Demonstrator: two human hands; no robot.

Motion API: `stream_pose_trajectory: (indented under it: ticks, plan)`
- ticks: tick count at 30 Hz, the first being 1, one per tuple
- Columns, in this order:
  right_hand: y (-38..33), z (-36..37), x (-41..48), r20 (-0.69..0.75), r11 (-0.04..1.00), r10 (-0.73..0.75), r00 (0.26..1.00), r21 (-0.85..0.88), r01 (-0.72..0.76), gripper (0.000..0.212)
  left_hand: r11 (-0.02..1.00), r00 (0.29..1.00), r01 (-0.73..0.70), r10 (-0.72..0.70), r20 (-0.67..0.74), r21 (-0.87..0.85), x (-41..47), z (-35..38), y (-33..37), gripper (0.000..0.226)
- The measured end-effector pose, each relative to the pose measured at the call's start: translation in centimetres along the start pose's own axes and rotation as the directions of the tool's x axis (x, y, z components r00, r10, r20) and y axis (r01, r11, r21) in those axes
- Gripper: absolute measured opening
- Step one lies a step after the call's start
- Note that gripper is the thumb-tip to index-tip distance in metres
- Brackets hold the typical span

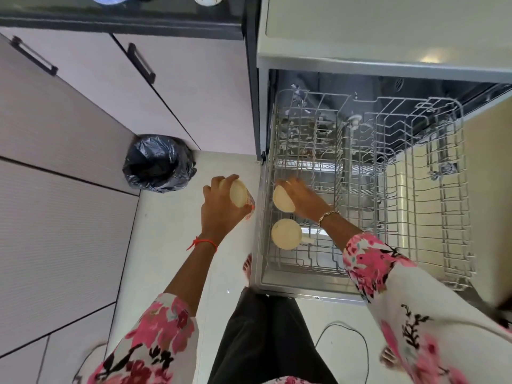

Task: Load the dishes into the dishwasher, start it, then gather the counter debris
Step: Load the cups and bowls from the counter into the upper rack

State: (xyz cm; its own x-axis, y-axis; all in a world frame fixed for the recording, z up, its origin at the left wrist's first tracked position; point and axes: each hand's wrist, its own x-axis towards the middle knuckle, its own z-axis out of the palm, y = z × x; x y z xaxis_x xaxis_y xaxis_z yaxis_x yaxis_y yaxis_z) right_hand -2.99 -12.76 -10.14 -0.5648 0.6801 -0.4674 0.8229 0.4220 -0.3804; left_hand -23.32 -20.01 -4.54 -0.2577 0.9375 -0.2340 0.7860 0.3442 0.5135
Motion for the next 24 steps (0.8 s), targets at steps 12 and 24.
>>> stream_pose_trajectory:
  ticks: [12, 24]
  plan:
    - [1.9, 3.4, 1.0, 0.049, 0.991, -0.008, 0.999, 0.137, 0.001, 0.095, 1.000, 1.000, -0.003, 0.003, 0.003, 0.009, 0.6, 1.4, -0.2, 0.076]
    - [-1.6, -3.6, -0.3, -0.059, 0.854, -0.023, 0.998, 0.517, 0.051, 0.085, 0.998, 0.999, -0.027, 0.025, -0.024, -0.058, 0.1, -0.5, 2.3, 0.095]
